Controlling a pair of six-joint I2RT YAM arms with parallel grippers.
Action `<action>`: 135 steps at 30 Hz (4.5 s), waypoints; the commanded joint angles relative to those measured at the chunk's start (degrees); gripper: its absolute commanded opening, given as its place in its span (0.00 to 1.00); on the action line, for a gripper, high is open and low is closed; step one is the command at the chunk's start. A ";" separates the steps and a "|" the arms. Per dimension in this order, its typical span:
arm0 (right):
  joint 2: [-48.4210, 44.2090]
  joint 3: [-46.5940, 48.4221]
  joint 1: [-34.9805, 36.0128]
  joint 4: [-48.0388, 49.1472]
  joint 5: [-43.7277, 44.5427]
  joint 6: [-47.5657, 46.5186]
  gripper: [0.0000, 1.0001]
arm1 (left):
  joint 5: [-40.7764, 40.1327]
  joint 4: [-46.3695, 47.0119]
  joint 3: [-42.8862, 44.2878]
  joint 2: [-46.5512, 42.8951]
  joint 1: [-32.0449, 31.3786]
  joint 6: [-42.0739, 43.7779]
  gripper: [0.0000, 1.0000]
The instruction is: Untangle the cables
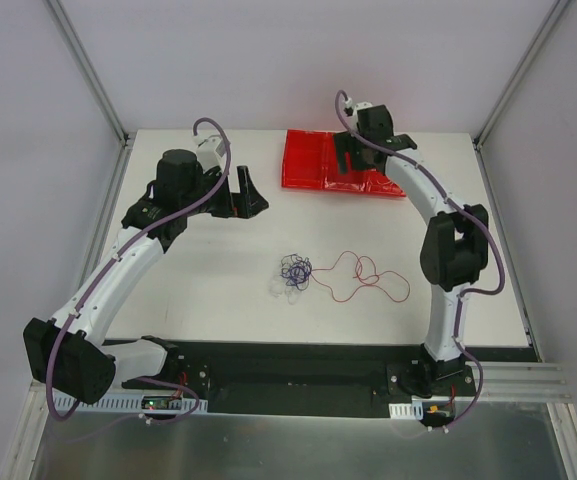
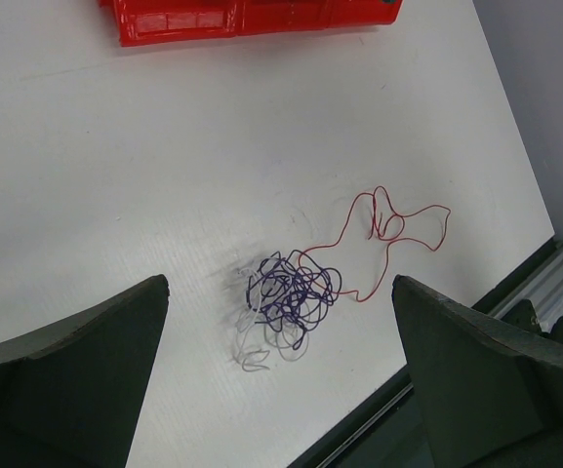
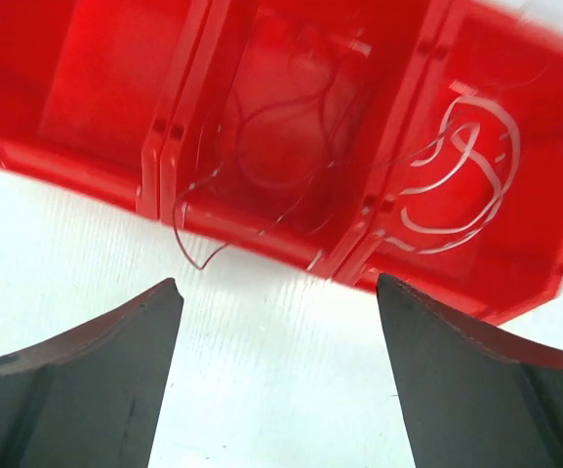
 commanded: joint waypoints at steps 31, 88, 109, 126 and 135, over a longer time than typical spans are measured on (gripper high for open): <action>5.18 -2.92 -17.55 11.12 -12.29 20.14 0.53 | -2.15 14.49 39.74 53.47 -10.97 -15.30 0.56; 7.73 -2.05 -5.34 26.15 -4.55 14.34 0.01 | -10.42 24.52 60.69 71.97 -9.48 -7.48 0.28; 25.21 19.22 -1.29 15.16 -4.03 20.66 0.01 | 7.05 18.54 23.77 30.66 -2.36 -19.97 0.74; 27.78 25.90 -1.20 8.83 -0.69 24.89 0.17 | 12.52 3.86 19.99 17.28 -0.51 -2.13 0.77; 18.20 23.88 -1.47 4.80 2.74 20.58 0.44 | 10.59 3.77 17.70 15.08 -0.51 -0.01 0.78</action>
